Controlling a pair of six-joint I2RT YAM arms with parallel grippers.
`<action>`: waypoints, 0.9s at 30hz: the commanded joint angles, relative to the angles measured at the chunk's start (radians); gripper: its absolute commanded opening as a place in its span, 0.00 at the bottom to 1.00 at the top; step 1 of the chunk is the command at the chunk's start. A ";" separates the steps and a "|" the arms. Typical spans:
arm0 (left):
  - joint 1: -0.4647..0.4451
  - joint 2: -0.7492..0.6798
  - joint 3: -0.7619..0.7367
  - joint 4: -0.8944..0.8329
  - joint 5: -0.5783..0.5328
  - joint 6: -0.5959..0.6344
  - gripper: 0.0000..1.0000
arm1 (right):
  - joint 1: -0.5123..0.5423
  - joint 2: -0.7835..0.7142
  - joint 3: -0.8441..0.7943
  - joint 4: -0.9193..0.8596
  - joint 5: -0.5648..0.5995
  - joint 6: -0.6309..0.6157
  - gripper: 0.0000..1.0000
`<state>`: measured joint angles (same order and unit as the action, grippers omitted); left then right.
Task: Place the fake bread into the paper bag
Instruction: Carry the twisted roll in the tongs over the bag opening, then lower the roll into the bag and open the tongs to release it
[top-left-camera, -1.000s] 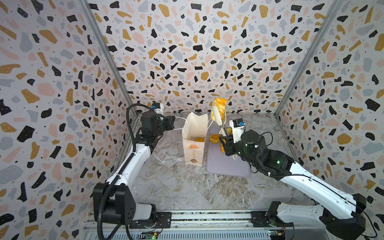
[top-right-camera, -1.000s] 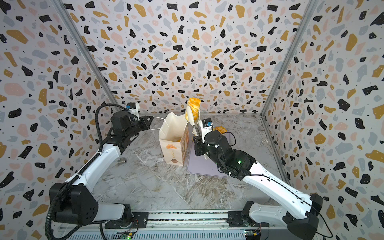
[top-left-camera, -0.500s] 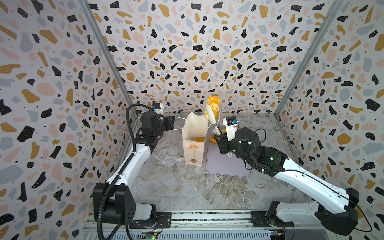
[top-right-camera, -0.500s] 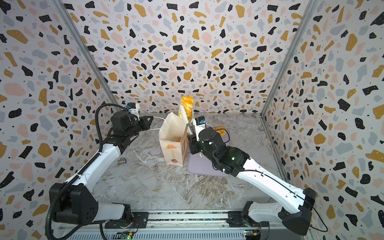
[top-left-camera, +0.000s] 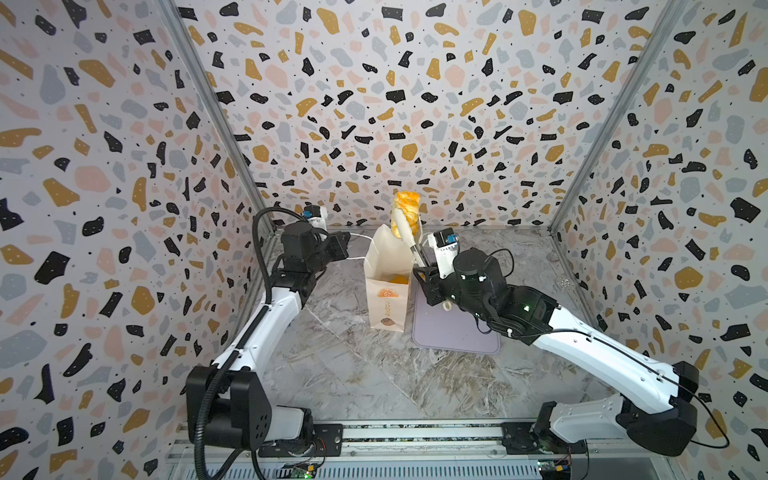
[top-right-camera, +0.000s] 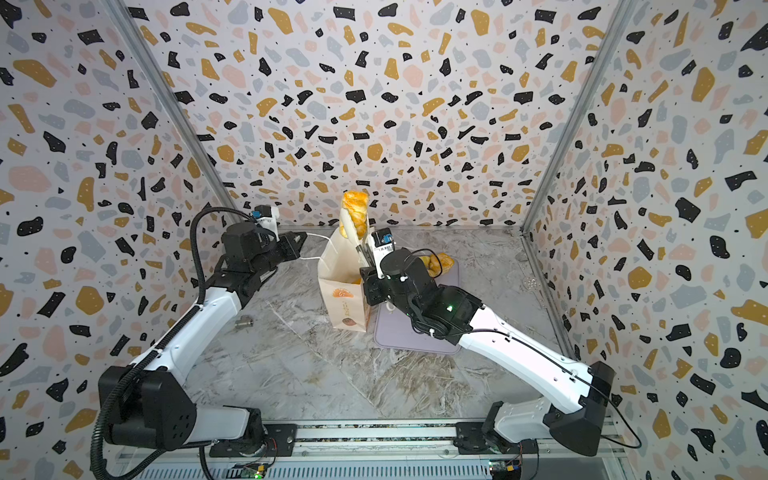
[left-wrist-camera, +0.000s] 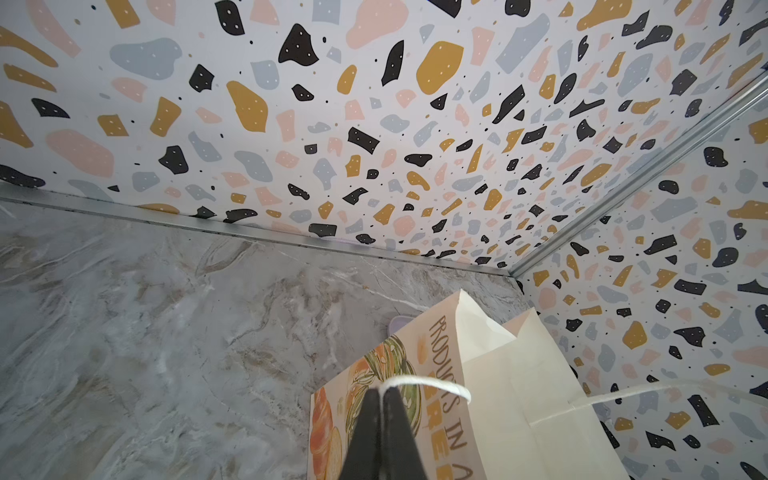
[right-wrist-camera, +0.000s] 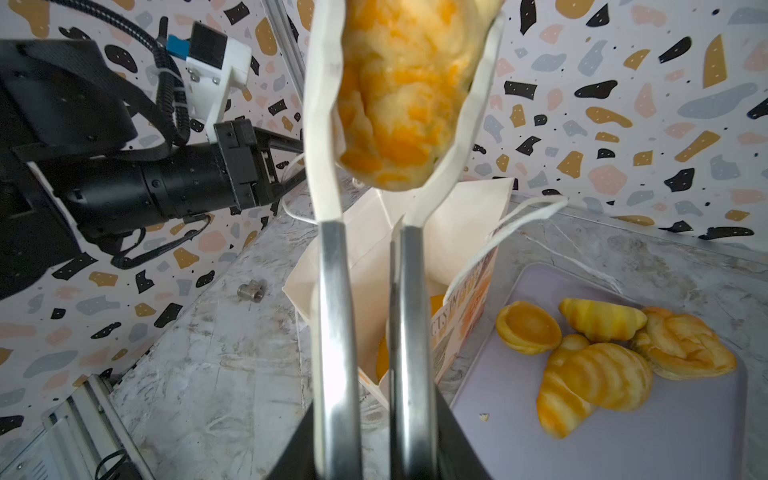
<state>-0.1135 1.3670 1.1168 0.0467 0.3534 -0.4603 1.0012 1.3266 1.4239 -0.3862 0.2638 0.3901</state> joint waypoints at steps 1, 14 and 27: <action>-0.003 -0.020 -0.018 0.031 -0.003 0.004 0.00 | 0.009 -0.006 0.057 0.020 -0.010 -0.014 0.33; -0.003 -0.020 -0.017 0.030 -0.001 0.002 0.00 | 0.016 0.014 0.009 0.022 -0.027 0.018 0.33; -0.003 -0.019 -0.016 0.031 -0.001 0.003 0.00 | 0.016 0.050 -0.016 -0.019 -0.040 0.039 0.33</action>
<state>-0.1135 1.3670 1.1168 0.0467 0.3534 -0.4603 1.0119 1.3823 1.4067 -0.4053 0.2218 0.4213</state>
